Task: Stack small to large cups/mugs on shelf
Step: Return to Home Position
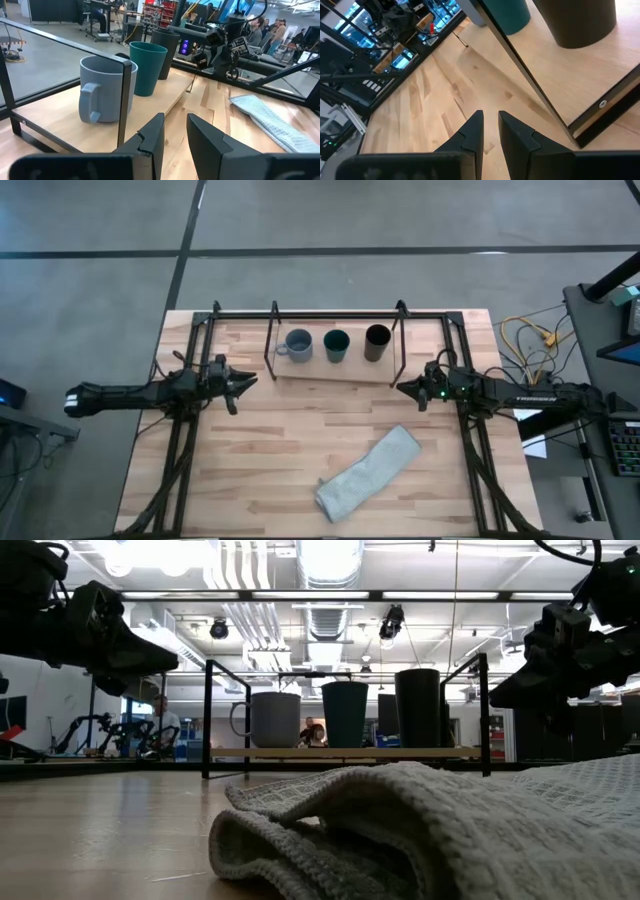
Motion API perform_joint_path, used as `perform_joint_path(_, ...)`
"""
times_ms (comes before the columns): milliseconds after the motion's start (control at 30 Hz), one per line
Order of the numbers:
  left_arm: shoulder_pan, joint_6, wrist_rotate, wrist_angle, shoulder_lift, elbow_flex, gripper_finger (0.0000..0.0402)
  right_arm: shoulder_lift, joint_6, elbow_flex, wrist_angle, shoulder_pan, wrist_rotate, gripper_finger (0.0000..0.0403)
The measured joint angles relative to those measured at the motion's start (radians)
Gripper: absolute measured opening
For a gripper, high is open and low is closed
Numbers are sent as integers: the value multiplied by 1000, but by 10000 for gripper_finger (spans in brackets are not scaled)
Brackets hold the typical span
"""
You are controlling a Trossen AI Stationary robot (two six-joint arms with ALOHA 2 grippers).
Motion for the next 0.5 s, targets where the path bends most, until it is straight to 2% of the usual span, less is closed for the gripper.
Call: perform_joint_path(500,0,0,0,14,8,0,68,-27,-1,0,-1,0,0,54)
